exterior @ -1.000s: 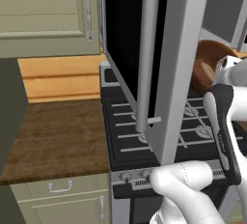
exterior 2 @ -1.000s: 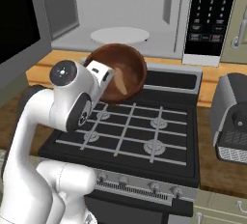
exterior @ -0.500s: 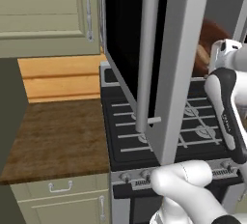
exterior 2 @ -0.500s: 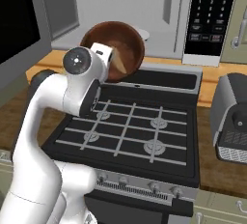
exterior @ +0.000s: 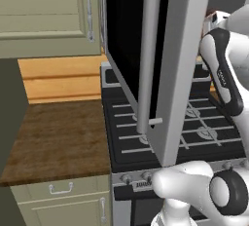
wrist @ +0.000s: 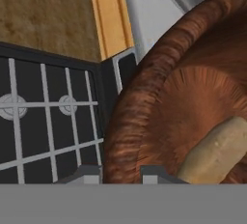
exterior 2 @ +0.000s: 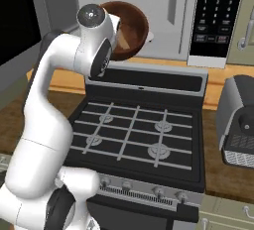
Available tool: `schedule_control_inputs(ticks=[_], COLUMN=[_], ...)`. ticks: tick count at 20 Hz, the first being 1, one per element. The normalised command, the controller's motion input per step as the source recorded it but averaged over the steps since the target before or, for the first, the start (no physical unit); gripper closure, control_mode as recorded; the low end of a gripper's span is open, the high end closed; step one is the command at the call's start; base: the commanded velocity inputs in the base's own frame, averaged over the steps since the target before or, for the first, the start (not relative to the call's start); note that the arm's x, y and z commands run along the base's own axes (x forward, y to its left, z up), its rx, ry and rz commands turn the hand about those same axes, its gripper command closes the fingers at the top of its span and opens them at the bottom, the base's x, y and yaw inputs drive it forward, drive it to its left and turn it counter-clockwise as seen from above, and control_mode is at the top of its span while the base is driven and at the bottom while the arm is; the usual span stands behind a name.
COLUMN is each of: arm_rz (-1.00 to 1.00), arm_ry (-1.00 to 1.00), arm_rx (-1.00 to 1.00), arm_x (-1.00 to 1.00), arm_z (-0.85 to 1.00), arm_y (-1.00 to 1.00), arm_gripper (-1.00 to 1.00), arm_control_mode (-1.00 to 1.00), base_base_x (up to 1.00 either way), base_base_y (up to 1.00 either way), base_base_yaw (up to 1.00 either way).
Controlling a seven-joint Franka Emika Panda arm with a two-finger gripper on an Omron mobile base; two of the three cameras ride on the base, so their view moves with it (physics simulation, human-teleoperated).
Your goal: Pick the sweet potato from the sink and place it in the bowl. Then pick the bowl and place it in the microwave. Then close the microwave door and press the start button.
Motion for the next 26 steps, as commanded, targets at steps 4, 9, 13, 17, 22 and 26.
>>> schedule_control_inputs(ticks=[4, 9, 13, 17, 22, 26], arm_rz=[0.08, 0.03, 0.02, 0.03, 0.04, 0.05], arm_ry=[0.0, 0.0, 0.0, 0.0, 0.0, 0.0], arm_rx=[0.0, 0.0, 0.0, 0.0, 0.0, -0.03], arm_x=[0.58, 0.66, 0.63, 0.53, 0.39, 0.39], arm_z=[0.17, 0.0, 0.0, 0.0, -0.01, -0.12], arm_y=[0.0, 0.0, 0.0, 0.0, 0.01, 0.11], arm_gripper=[1.0, 1.0, 1.0, 1.0, 1.0, 1.0], arm_control_mode=[-1.0, -1.0, -1.0, -1.0, -1.0, -1.0], base_base_x=[0.0, 0.0, 0.0, 0.0, 0.0, 0.0], base_base_y=[0.0, 0.0, 0.0, 0.0, 0.0, 0.0], base_base_yaw=[0.0, 0.0, 0.0, 0.0, 0.0, 0.0])
